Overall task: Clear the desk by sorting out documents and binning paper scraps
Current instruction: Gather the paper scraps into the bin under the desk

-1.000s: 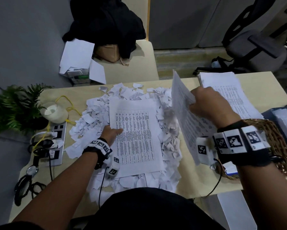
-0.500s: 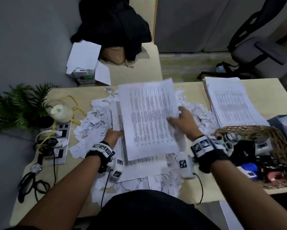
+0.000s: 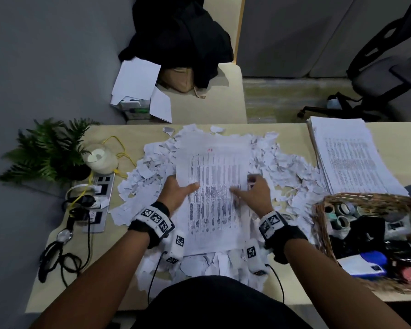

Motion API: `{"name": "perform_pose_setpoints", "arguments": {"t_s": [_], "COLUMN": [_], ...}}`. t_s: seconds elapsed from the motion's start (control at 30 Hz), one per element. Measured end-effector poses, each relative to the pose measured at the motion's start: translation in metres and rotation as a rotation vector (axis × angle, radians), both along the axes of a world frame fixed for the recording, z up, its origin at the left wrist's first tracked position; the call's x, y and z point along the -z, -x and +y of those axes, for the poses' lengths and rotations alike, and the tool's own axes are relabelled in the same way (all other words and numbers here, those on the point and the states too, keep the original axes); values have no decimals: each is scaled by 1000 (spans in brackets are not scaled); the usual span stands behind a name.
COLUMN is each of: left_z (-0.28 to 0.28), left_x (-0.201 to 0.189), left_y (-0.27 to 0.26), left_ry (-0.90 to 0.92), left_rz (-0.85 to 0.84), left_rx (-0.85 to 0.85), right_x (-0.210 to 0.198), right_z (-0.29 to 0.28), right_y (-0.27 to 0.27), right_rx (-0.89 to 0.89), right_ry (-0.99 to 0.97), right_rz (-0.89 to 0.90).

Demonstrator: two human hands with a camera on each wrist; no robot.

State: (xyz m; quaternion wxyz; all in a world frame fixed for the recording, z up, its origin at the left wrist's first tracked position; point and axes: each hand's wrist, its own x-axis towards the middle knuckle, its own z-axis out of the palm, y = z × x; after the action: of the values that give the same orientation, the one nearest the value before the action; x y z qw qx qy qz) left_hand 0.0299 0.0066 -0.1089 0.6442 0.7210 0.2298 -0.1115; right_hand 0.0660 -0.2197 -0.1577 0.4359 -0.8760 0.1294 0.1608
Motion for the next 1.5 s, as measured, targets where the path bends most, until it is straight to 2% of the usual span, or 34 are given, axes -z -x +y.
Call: {"name": "perform_pose_setpoints", "arguments": {"t_s": [0.07,0.13,0.2,0.3,0.37,0.43,0.53,0.63,0.7,0.8,0.87,0.9,0.97,1.07,1.17,1.27,1.5], "left_z": [6,12,16,18,20,21,15,9,12,20,25,27,33,40,47,54,69], "left_x": [-19,-44,-65,-87,-85,-69,-37,-12,-5,-10,-20,-25,-29,-30,-24,-3,57], "left_y": [-3,-9,-16,-23,-23,-19,-10,-1,-4,-14,-19,-22,-25,-28,-22,-11,6], "left_ry": [36,76,95,149,172,196,145,49,-11,-89,-134,-145,-169,-167,-138,-134,-412], "left_rz": [-63,-147,-261,-380,-395,-363,-194,-66,-56,-121,-183,-221,-263,-266,-213,-131,91], "left_rx": [19,46,33,0,-26,-62,-71,-124,-152,-152,-177,-195,-228,-269,-210,-137,129], "right_x": [-26,-60,-93,-126,-130,-120,-81,-38,-19,-5,3,7,13,23,24,24,32], "right_z": [-11,-18,-18,-8,-1,5,8,7,2,-11,-18,-21,-21,-25,-35,-42,-30], "right_y": [-13,-20,-23,-26,-23,-19,-10,-2,1,8,18,24,37,48,48,45,42], "right_rx": [50,-69,-183,-152,-112,-64,-82,-275,-338,-170,-74,-98,-246,-416,-341,-240,-29], "right_ry": [-305,-515,-577,-688,-759,-771,-650,-377,-171,89,102,61,-35,139,322,411,360], "right_rz": [-3,33,-22,-206,-285,-279,-133,-14,24,41,115,182,307,296,221,149,203]}}
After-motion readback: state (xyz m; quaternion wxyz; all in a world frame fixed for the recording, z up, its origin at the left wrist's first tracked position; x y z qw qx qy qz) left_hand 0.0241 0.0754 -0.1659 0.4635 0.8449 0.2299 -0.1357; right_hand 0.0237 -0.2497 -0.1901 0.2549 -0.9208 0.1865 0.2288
